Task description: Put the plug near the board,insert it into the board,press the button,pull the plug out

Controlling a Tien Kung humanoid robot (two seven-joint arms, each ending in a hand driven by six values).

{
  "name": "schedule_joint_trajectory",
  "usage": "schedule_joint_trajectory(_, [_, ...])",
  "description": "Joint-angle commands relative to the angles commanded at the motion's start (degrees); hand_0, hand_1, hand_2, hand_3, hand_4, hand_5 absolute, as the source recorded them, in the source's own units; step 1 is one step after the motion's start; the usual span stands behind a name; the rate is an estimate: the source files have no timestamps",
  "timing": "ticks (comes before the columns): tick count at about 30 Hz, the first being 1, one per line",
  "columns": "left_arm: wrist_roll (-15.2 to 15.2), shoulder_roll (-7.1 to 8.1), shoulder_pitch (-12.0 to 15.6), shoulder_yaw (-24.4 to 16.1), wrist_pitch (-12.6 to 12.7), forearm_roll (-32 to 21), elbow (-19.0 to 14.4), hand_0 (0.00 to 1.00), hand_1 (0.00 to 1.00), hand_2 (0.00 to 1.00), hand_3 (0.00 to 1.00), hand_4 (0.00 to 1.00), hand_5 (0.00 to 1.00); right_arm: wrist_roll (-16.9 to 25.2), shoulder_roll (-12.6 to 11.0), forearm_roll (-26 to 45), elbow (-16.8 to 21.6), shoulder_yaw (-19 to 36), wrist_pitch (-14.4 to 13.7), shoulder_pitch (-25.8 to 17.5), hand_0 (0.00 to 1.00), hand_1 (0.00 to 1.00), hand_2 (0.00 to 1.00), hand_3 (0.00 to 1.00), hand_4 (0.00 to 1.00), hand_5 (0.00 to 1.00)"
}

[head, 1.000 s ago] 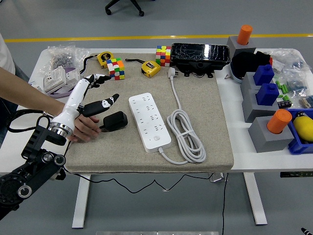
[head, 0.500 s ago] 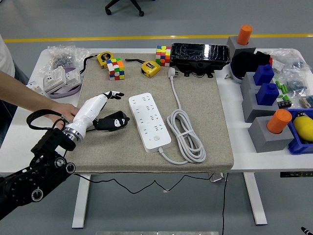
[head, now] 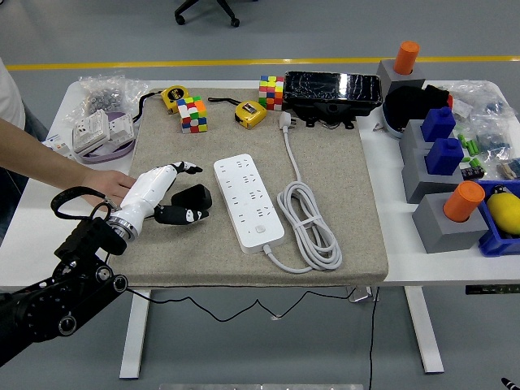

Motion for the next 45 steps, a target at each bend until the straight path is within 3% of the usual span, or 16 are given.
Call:
schedule_joint_trajectory(4, [1.07, -0.25, -0.12, 0.1, -0.24, -0.28, 0.7, 0.795, 0.748, 0.722, 0.63, 0.893, 0.176, 0.0, 0.12, -0.12, 0.05, 0.26, -0.01, -0.03, 0.523, 0.627, 0.612, 0.547, 0.884, 0.407])
schedule_joint_trajectory(5, [1.16, -0.32, -0.14, 0.09, -0.27, -0.47, 0.86, 0.719, 0.662, 0.628, 0.59, 0.796, 0.176, 0.0, 0.15, -0.13, 0.05, 0.34, -0.02, -0.04, 0.522, 0.627, 0.611, 0.547, 0.884, 0.408])
schedule_joint_trajectory(10, [1.16, -0.69, -0.21, 0.15, -0.58, -2.38, 1.33, 0.719, 0.662, 0.628, 0.59, 0.796, 0.176, -0.02, 0.22, -0.2, 0.04, 0.57, -0.01, -0.14, 0.522, 0.627, 0.611, 0.547, 0.884, 0.408])
schedule_joint_trajectory(11, [1.15, -0.76, -0.22, 0.19, -0.62, -2.65, 1.4, 0.577, 0.581, 0.564, 0.578, 0.685, 0.215, -0.02, 0.23, -0.2, 0.03, 0.6, -0.01, -0.16, 0.522, 0.627, 0.612, 0.547, 0.884, 0.407])
schedule_joint_trajectory(16, [1.31, -1.05, -0.24, 0.49, -0.77, -3.5, 1.55, 0.577, 0.581, 0.564, 0.578, 0.685, 0.215, 0.0, 0.31, -0.22, 0.09, 0.72, -0.01, -0.17, 0.522, 0.627, 0.612, 0.547, 0.884, 0.407])
schedule_joint_trajectory(17, [1.33, -1.14, -0.24, 0.53, -0.8, -3.67, 1.61, 0.402, 0.435, 0.484, 0.56, 0.651, 0.17, 0.01, 0.32, -0.23, 0.1, 0.74, -0.02, -0.16, 0.522, 0.627, 0.61, 0.547, 0.882, 0.407])
schedule_joint_trajectory(22, [1.63, -1.29, -0.12, 0.13, -0.59, -4.69, 1.39, 0.402, 0.435, 0.484, 0.56, 0.651, 0.17, 0.05, 0.26, -0.26, 0.12, 0.76, -0.07, -0.17, 0.522, 0.627, 0.61, 0.547, 0.882, 0.407])
schedule_joint_trajectory(23, [1.53, -1.29, -0.12, 0.1, -0.45, -4.73, 1.33, 0.308, 0.31, 0.367, 0.525, 0.591, 0.081, 0.06, 0.25, -0.25, 0.15, 0.79, -0.06, -0.18, 0.522, 0.627, 0.611, 0.546, 0.883, 0.407])
schedule_joint_trajectory(38, [-2.92, -1.16, -0.66, 0.9, 1.15, -7.42, -3.13, 0.295, 0.294, 0.341, 0.519, 0.555, 0.026, 0.09, 0.37, -0.3, 0.16, 1.0, -0.07, -0.28, 0.523, 0.626, 0.611, 0.547, 0.883, 0.406])
schedule_joint_trajectory(45, [-3.2, -2.84, -1.74, 3.06, 2.4, -6.5, -1.56, 0.295, 0.296, 0.342, 0.522, 0.556, 0.027, 0.08, 0.31, -0.26, 0.34, 0.79, -0.07, -0.32, 0.522, 0.626, 0.611, 0.546, 0.883, 0.406])
